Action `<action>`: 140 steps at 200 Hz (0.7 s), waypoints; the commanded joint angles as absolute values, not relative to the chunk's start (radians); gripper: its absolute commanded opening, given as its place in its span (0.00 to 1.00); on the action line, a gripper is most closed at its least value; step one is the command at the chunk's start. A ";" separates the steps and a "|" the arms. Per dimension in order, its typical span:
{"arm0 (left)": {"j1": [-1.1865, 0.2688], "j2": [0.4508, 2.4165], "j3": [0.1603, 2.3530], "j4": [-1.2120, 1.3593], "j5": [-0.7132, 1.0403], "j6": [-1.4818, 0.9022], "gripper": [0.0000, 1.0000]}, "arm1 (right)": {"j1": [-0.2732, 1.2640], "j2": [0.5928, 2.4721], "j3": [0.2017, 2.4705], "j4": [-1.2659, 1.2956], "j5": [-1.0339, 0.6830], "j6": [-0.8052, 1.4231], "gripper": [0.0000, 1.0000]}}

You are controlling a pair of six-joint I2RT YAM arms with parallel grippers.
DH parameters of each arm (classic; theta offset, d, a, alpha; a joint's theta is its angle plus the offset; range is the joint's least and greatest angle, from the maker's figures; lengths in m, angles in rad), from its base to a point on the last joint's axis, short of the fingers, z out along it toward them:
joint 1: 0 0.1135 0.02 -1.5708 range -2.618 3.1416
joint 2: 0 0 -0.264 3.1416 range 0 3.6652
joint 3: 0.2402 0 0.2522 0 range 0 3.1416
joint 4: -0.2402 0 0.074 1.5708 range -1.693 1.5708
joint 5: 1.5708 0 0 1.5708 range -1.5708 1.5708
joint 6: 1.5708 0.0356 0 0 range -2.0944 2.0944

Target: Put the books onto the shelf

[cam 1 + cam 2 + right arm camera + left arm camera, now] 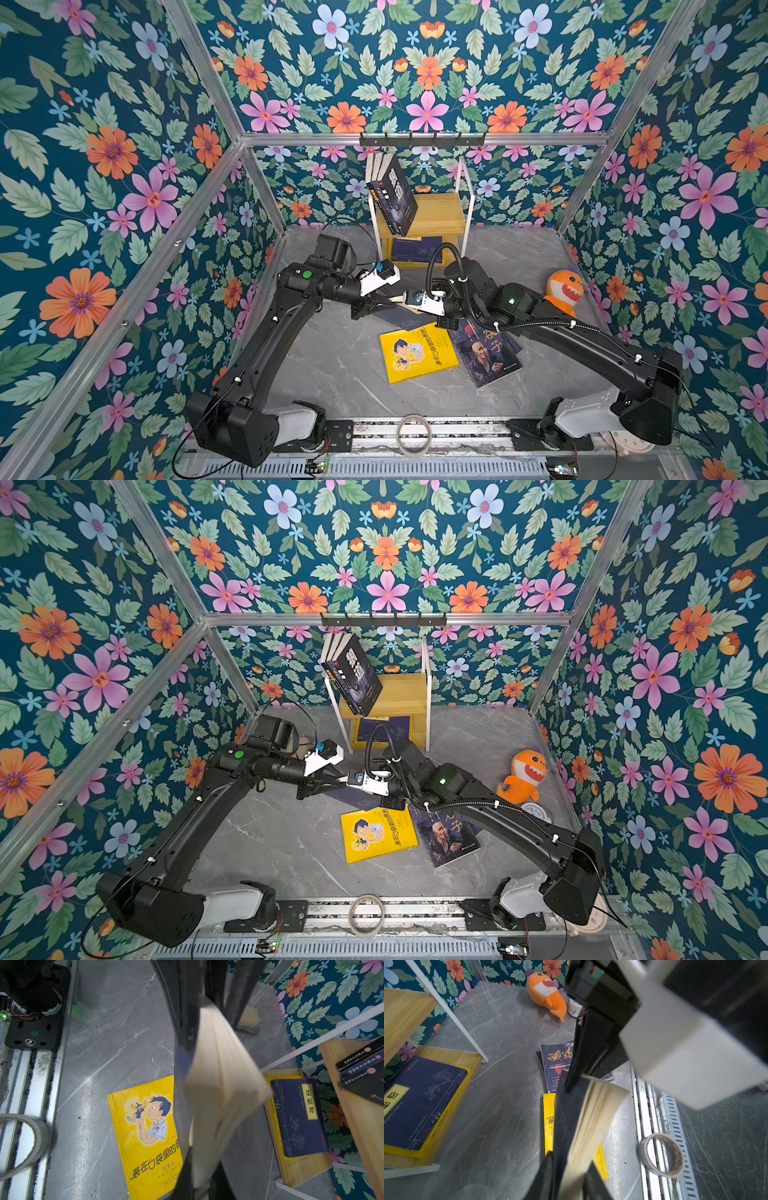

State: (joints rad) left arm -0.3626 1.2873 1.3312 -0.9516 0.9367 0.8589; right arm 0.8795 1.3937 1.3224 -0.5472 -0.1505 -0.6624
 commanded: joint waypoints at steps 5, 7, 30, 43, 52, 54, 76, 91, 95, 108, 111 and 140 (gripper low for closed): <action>-0.360 1.275 1.302 -0.889 0.953 0.796 0.00 | 0.882 1.369 1.301 -0.475 -0.166 -0.661 0.00; -0.360 1.275 1.300 -0.886 0.953 0.793 0.00 | 0.883 1.368 1.301 -0.474 -0.163 -0.658 0.00; -0.351 1.258 1.273 -0.822 0.949 0.713 0.00 | 0.884 1.334 1.259 -0.444 -0.114 -0.632 0.10; -0.336 1.235 1.234 -0.750 0.953 0.637 0.00 | 0.885 1.296 1.197 -0.379 -0.078 -0.630 0.24; -0.319 1.224 1.207 -0.702 0.970 0.577 0.00 | 0.885 1.269 1.154 -0.322 -0.040 -0.620 0.35; -0.315 1.222 1.201 -0.692 0.975 0.562 0.00 | 0.885 1.265 1.147 -0.313 -0.032 -0.618 0.37; -0.273 1.202 1.137 -0.565 1.023 0.379 0.00 | 0.887 1.211 1.087 -0.263 0.026 -0.588 0.46; -0.252 1.182 1.083 -0.474 1.039 0.259 0.00 | 0.888 1.172 1.028 -0.187 0.051 -0.578 0.50; -0.245 1.175 1.066 -0.444 1.043 0.219 0.00 | 0.890 1.164 1.015 -0.165 0.060 -0.574 0.52; -0.217 1.159 1.003 -0.309 1.061 0.042 0.00 | 0.909 1.150 0.987 -0.119 0.103 -0.572 0.55; -0.211 1.155 0.987 -0.276 1.061 -0.007 0.00 | 0.914 1.148 0.985 -0.112 0.114 -0.574 0.55; -0.177 1.129 0.857 0.043 1.035 -0.439 0.00 | 0.984 1.169 0.934 0.032 0.227 -0.620 0.60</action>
State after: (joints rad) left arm -0.1902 1.1473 0.9253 -0.3141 1.0218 0.0090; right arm 0.9463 1.1538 0.9642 -0.1509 0.1062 -0.5945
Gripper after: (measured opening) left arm 0.110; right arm 0.582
